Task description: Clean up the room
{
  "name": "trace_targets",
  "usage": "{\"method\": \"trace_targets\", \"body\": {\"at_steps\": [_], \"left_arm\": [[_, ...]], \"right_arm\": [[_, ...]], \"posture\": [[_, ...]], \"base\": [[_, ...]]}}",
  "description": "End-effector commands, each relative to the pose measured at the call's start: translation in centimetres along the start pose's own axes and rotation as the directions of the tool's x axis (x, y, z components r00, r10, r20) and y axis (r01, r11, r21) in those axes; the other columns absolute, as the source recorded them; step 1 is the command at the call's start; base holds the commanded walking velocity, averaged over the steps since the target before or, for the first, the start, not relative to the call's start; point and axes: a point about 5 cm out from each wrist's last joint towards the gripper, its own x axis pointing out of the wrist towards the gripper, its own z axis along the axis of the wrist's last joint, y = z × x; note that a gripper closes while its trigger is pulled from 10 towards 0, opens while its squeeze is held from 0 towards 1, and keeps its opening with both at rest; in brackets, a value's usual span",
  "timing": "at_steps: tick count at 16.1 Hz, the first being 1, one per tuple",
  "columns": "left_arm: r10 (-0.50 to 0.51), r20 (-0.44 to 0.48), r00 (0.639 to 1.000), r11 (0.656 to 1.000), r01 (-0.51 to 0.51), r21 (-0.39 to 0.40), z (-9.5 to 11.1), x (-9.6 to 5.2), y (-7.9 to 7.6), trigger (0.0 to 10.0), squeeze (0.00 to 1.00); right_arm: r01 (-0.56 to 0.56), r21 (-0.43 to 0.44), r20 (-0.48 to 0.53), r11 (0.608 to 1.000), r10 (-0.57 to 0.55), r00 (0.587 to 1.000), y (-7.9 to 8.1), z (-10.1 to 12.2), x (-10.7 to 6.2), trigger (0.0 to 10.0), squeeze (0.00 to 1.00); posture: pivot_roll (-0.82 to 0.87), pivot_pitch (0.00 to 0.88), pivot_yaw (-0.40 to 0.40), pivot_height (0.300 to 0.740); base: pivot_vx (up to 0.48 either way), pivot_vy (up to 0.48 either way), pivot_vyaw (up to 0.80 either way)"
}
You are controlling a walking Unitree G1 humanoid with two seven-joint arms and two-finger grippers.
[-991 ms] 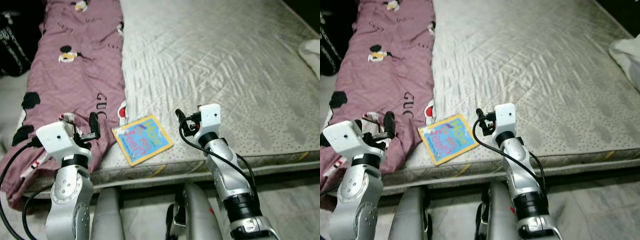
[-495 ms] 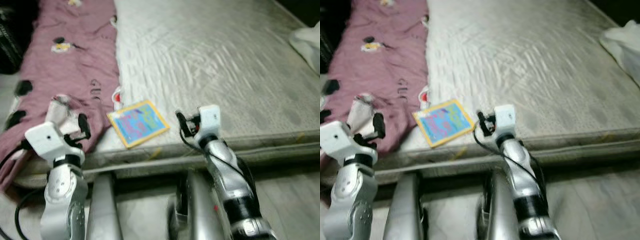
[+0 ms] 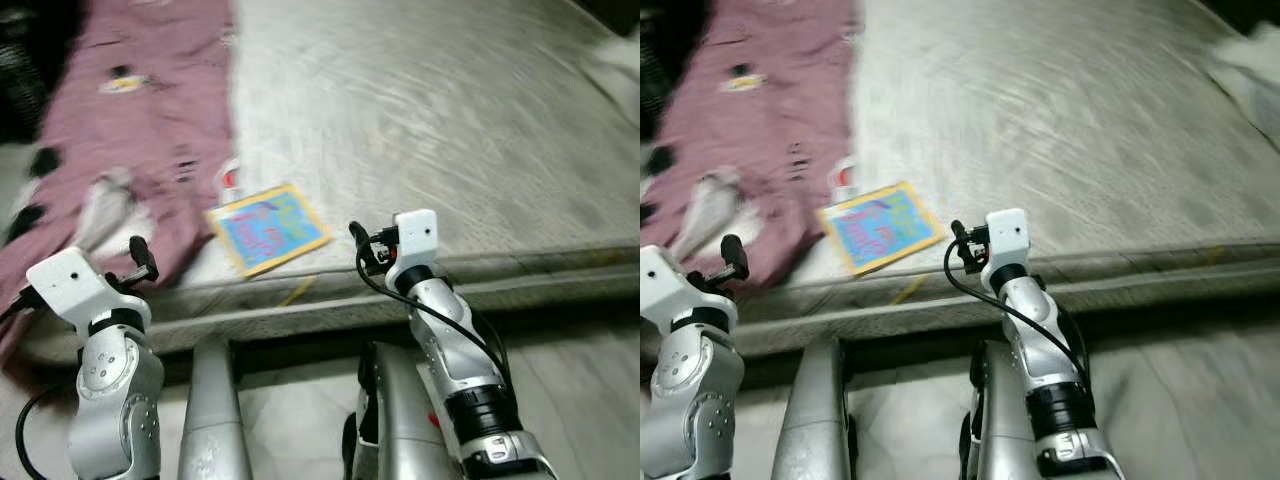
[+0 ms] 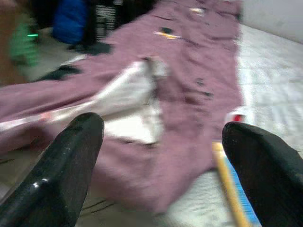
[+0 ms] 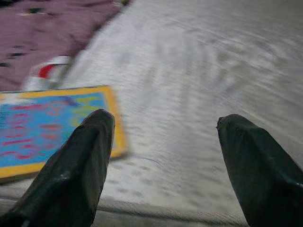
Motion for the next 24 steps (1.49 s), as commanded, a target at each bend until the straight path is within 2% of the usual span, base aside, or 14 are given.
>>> {"method": "trace_targets", "body": {"at_steps": [1, 6, 9, 12, 13, 14, 18, 21, 24], "left_arm": [[0.019, -0.009, 1.0, 1.0, -0.019, 0.004, 0.0, 0.4, 0.0, 10.0, 0.0], [0.1, -0.033, 0.994, 0.995, -0.1, 0.019, -0.3, 1.1, 0.7, 10.0, 0.0], [0.142, -0.118, 0.983, 0.99, -0.139, 0.037, -1.5, 0.5, 1.1, 10.0, 0.0], [0.174, -0.143, 0.974, 0.984, -0.168, 0.052, -2.0, 1.2, 1.3, 10.0, 0.0], [0.17, -0.168, 0.971, 0.985, -0.164, 0.051, -2.4, 1.5, 1.2, 10.0, 0.0], [0.147, -0.193, 0.97, 0.988, -0.137, 0.065, -2.7, 1.7, 0.6, 10.0, 0.0], [0.148, -0.264, 0.953, 0.989, -0.137, 0.06, -4.4, 0.2, 0.3, 10.0, 0.0], [0.175, -0.274, 0.946, 0.984, -0.163, 0.067, -5.1, 0.6, 0.8, 10.0, 0.0], [0.196, -0.259, 0.946, 0.98, -0.182, 0.075, -4.8, -0.2, 0.8, 10.0, 0.0]], "right_arm": [[0.021, -0.01, -0.006, 1.0, -0.021, 1.0, -0.7, -0.2, -0.4, 10.0, 0.0], [0.042, -0.03, -0.014, 0.999, -0.043, 0.999, -1.5, -0.6, -0.9, 10.0, 0.0], [0.05, -0.041, -0.018, 0.998, -0.051, 0.999, -1.8, -0.6, -1.0, 10.0, 0.0], [0.104, -0.057, -0.029, 0.993, -0.106, 0.994, -3.4, -1.0, -1.6, 10.0, 0.0], [0.127, -0.052, -0.042, 0.991, -0.129, 0.991, -4.0, -1.3, -2.1, 10.0, 0.0], [0.155, -0.074, -0.045, 0.985, -0.159, 0.986, -4.9, -1.4, -3.3, 10.0, 0.0], [0.152, -0.116, -0.079, 0.982, -0.161, 0.984, -5.7, -2.0, -5.3, 10.0, 0.0], [0.166, -0.136, -0.071, 0.977, -0.176, 0.982, -6.4, -1.5, -4.9, 10.0, 0.0], [0.185, -0.157, -0.071, 0.97, -0.197, 0.978, -7.2, -1.0, -4.9, 10.0, 0.0]], "posture": [[0.12, 0.16, -0.038, 0.543], [0.11, 0.173, -0.03, 0.543], [0.11, 0.181, -0.024, 0.543], [0.08, 0.186, -0.005, 0.543], [0.06, 0.187, 0.004, 0.543], [0.05, 0.197, 0.007, 0.543], [0.04, 0.244, -0.015, 0.543], [0.03, 0.294, -0.011, 0.543], [0.02, 0.313, -0.007, 0.543]], "base": [[0.0, 0.0, -0.56], [0.0, 0.0, -0.11], [0.0, 0.0, 0.0], [0.0, 0.0, 0.0], [0.0, 0.0, -0.78], [0.0, 0.0, -0.78], [0.0, 0.0, -0.2], [0.0, 0.0, 0.0], [0.0, 0.0, 0.0]]}}
